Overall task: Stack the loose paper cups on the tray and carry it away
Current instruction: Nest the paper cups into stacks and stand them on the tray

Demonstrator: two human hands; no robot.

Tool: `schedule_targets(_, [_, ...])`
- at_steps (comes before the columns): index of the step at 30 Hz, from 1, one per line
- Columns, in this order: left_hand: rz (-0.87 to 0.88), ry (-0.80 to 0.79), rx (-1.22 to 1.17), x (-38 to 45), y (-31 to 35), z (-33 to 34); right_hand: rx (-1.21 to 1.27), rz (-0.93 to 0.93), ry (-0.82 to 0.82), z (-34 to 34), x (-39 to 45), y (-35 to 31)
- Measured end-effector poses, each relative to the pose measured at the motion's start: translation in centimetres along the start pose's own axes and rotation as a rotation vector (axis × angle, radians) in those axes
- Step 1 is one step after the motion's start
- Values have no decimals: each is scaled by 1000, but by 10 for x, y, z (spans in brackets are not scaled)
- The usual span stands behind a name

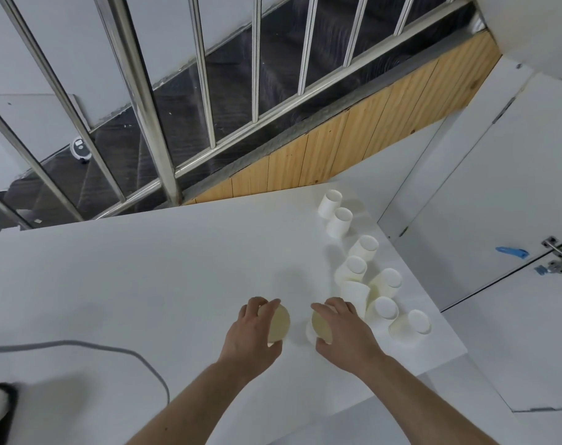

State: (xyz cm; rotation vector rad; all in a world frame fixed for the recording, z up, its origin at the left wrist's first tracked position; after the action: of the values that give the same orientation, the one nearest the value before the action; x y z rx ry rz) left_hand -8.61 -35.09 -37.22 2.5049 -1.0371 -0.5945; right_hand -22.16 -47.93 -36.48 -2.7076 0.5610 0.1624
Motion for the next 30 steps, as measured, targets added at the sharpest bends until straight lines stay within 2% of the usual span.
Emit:
schedule_targets(6, [47, 29, -67, 11, -8, -17, -11, 39, 97, -13, 3, -19])
schedule_targets(15, [111, 17, -77, -8, -26, -25, -2, 82, 155, -10, -16, -56])
schedule_targets(20, [124, 65, -97, -45, -39, -32, -9, 47, 193, -7, -33, -83])
schedule_targets(30, [63, 170, -191, -169, -92, -51, 53, -74, 221, 32, -81, -174])
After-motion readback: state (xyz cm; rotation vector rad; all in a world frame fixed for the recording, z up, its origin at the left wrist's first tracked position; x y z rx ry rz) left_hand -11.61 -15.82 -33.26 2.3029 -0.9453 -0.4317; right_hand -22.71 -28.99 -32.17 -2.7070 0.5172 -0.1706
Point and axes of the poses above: each hand's wrist, its own x-axis towards the middle knuckle, its own z-axis out of the palm, y = z × x, the point moved 5 cm from there along x, towards the middle knuckle, and after that the axes turned 15 degrees about -z, right-handed, at the moved point
